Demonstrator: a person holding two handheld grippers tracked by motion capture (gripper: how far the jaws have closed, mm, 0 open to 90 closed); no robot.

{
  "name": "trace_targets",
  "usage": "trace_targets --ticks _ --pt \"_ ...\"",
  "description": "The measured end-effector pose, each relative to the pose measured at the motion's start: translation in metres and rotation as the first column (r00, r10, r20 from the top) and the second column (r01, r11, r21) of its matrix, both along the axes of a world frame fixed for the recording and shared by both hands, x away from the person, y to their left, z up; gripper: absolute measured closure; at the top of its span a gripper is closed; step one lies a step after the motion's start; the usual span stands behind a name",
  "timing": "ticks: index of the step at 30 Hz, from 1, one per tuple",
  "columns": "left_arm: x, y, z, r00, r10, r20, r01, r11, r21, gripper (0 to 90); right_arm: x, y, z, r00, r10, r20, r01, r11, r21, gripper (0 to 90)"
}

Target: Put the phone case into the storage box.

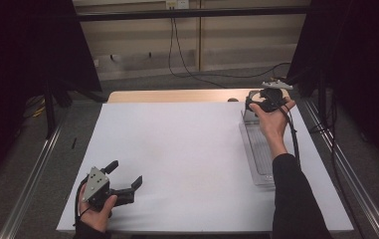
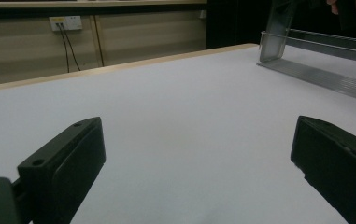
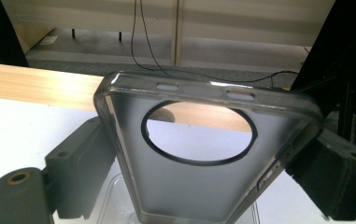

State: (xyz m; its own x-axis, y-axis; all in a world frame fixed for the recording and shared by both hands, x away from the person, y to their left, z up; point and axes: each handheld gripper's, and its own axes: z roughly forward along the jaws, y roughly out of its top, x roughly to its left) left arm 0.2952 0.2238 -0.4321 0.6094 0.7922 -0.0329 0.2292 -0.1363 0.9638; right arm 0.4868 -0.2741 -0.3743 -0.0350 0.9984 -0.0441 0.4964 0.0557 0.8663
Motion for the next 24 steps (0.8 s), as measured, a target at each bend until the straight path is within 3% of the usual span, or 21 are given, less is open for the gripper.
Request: trace_targets --ticks 24 --pt "0.0002 0.0004 -0.0002 1.0 0.0 0.0 0.0 1.0 0.005 3.1 0.0024 -0.0056 -0.0021 0.9996 0.027 0.003 -0.027 0.9994 0.022 10.8"
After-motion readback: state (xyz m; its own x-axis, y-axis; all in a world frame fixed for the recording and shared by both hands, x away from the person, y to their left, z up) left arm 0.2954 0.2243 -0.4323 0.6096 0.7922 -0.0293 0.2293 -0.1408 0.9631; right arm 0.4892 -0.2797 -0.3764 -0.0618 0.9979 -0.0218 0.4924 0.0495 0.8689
